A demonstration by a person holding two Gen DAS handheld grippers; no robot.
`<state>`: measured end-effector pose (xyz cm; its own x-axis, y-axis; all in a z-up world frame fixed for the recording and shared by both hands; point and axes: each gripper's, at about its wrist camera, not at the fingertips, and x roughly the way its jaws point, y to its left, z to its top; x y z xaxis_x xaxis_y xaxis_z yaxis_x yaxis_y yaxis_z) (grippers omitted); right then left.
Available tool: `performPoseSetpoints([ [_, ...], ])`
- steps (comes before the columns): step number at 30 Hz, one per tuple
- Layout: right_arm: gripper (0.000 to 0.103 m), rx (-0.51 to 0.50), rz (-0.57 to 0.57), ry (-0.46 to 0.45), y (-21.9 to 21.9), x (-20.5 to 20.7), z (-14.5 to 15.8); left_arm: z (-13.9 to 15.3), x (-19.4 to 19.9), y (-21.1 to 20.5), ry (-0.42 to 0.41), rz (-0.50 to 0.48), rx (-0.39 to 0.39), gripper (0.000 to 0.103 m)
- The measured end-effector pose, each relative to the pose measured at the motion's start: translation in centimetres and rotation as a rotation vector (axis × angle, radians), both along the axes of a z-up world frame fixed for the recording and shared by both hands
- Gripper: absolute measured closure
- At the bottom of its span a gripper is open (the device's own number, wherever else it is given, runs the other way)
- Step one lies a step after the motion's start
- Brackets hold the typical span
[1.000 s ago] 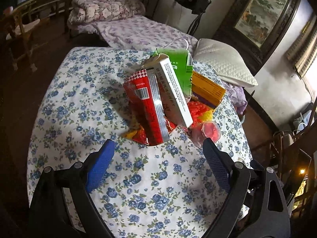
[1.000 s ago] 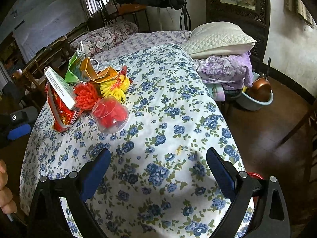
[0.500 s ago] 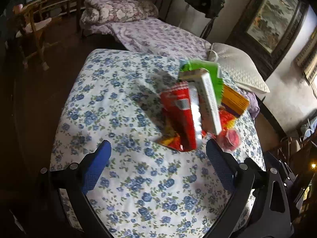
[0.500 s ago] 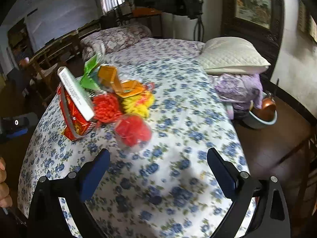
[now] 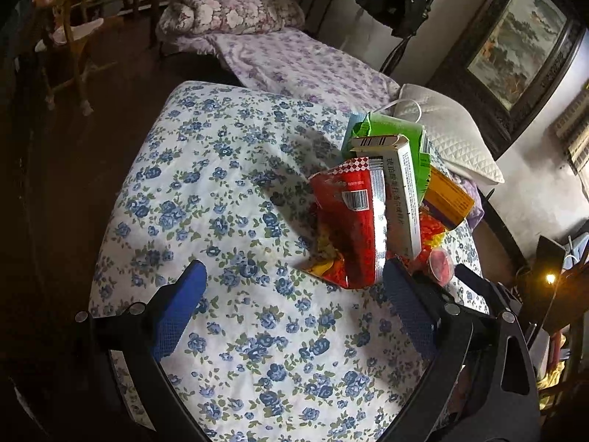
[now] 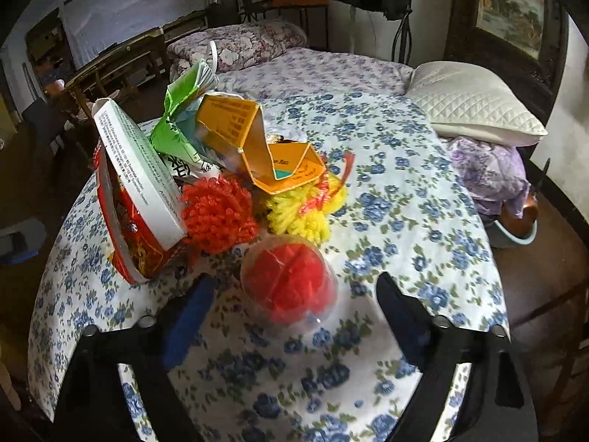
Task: Collect trash
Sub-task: 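Grasp the red snack bag with the left tool while the right tool grasps the clear cup of red items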
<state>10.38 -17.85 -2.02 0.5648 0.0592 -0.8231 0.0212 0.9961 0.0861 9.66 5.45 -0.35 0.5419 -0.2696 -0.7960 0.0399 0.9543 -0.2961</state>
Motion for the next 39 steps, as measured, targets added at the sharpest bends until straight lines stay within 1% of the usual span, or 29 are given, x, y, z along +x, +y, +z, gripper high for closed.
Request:
performPoseSetpoints([
  [2, 0.030, 0.018, -0.002, 0.010, -0.1, 0.2, -0.2, -0.2, 0.1, -0.3, 0.003, -0.007, 0.003, 0.010],
  [3, 0.043, 0.036, 0.000, 0.016, -0.3, 0.2, -0.4, -0.3, 0.2, -0.4, 0.004, -0.009, 0.005, 0.010],
  [4, 0.049, 0.051, 0.002, 0.021, -0.4, 0.2, -0.5, -0.4, 0.2, -0.6, 0.007, -0.014, 0.008, 0.010],
  [7, 0.049, 0.072, 0.005, -0.001, -0.9, -0.7, 0.0, -0.6, 0.2, -1.0, 0.007, -0.025, 0.013, 0.010],
  [10, 0.049, 0.059, 0.014, -0.026, -0.9, -2.1, 0.9, -0.7, 0.2, -1.6, 0.002, -0.037, 0.014, 0.010],
  [15, 0.049, 0.101, 0.004, -0.022, -1.2, -4.5, 1.8, -0.9, 0.7, -2.6, -0.002, -0.047, 0.017, 0.010],
  [22, 0.049, 0.117, 0.014, -0.016, -1.0, -6.1, 1.8, -2.2, 2.6, -3.3, 0.046, -0.019, -0.015, 0.010],
  [25, 0.049, 0.120, 0.013, -0.012, -1.1, -6.2, 1.7, -2.7, 3.4, -3.9, 0.060, -0.009, -0.001, 0.012],
  [28, 0.049, 0.124, 0.016, -0.027, -1.1, -6.5, 2.0, -3.5, 4.1, -4.2, 0.080, -0.001, 0.012, 0.012],
  [31, 0.049, 0.118, 0.026, -0.037, -1.0, -6.5, 2.1, -4.0, 4.5, -4.0, 0.093, 0.017, 0.009, 0.018],
  [32, 0.049, 0.117, 0.028, -0.036, -1.0, -6.4, 2.0, -4.1, 4.6, -3.9, 0.096, 0.017, 0.004, 0.022],
  [34, 0.049, 0.113, 0.031, -0.026, -0.9, -6.2, 1.8, -4.0, 4.5, -3.8, 0.092, 0.008, -0.011, 0.035],
  [36, 0.049, 0.110, 0.031, -0.022, -0.8, -6.2, 1.6, -3.6, 4.3, -4.0, 0.083, -0.029, -0.028, 0.060],
  [37, 0.049, 0.107, 0.032, -0.023, -0.8, -6.2, 1.6, -3.4, 4.1, -4.3, 0.076, -0.049, -0.030, 0.067],
  [38, 0.049, 0.103, 0.033, -0.025, -0.7, -6.2, 1.6, -3.0, 3.8, -4.5, 0.062, -0.070, -0.018, 0.075],
  [39, 0.049, 0.096, 0.037, -0.029, -0.6, -6.3, 1.6, -2.7, 3.5, -4.6, 0.049, -0.079, 0.007, 0.077],
])
